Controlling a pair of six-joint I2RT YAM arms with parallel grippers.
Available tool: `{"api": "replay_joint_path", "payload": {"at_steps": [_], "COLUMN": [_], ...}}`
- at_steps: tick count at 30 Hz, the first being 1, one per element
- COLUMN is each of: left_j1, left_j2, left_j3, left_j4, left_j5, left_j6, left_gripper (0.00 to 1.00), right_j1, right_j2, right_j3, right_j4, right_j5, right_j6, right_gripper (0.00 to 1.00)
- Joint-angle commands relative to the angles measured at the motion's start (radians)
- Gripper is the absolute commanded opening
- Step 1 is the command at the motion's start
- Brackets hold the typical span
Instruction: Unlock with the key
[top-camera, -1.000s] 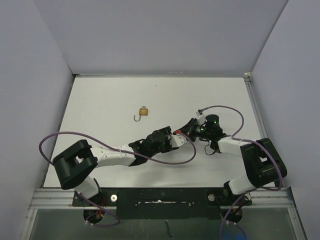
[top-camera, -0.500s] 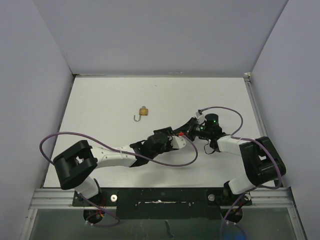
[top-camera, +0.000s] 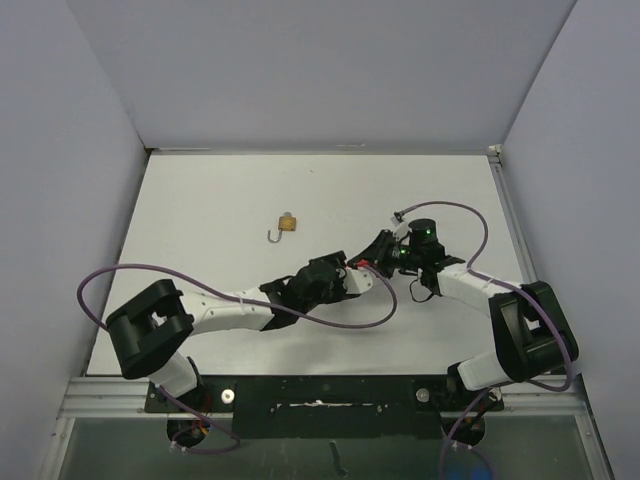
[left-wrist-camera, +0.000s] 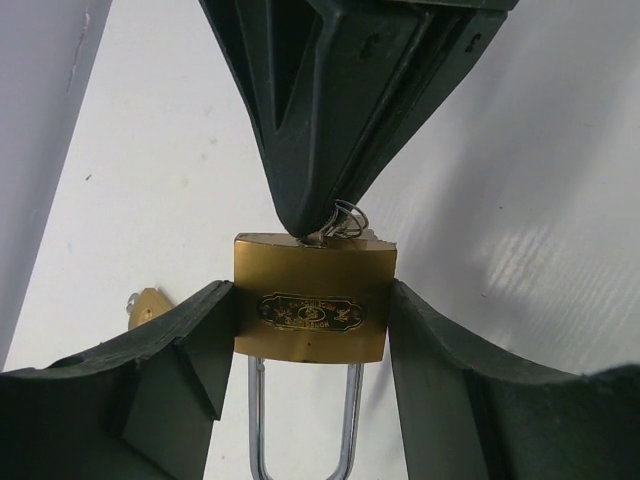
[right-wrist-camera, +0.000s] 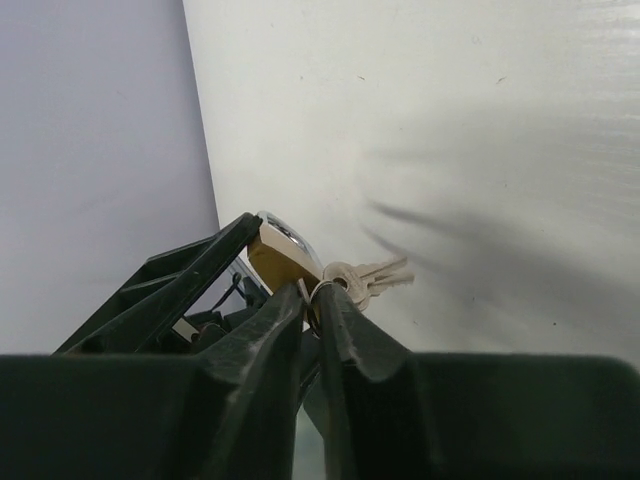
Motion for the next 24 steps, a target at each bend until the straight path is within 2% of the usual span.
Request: {"api": "replay_joint_path", "payload": {"at_steps": [1,4,6,10,13,17,24], "left_j1": [0.005,0.031,0.043,0.075,0.105,0.141,0.175], "left_j2": [-0.026,-0.025,-0.024,-0.021,-0.021,-0.014,0.025], "left_j3": [0.091,0.099,0.101,0.115,0.134,0.181,0.281], "left_j4": [0.126,0.101,0.090,0.057,0.025,-0.039,-0.155], "left_j5": [0.199,0.230,0.237,0.265,0.287,0.297,0.274], "left_j6": [-0.055,-0.097,-0.114,-0.160,-0.215,-0.280,-0.431], "left_gripper": [0.00,0.00,0.00,0.00,0.00,0.00,0.00], "right_j1": [0.020,0.010,-0.005,-0.046,-0.077,-0.124,-0.128], "right_j2": [-0.032,-0.050,-0.067,-0.103,-0.129,-0.190,-0.349], "right_j3": [0.063,0.057,0.046,0.030,0.029,0.004,-0.112], "right_j4": [0.047,0.052,0.065,0.073,0.017,-0.067,-0.040], "right_j5": [-0.030,-0.022,-0.021,-0.022,-0.013,0.068,0.191], "right_j6": [-0.042,-0.064,-0.070,-0.090,-0.146,-0.249,-0.407], "right_gripper": [0.20,0.37,0.42,0.44,0.45,0.45,0.46]}}
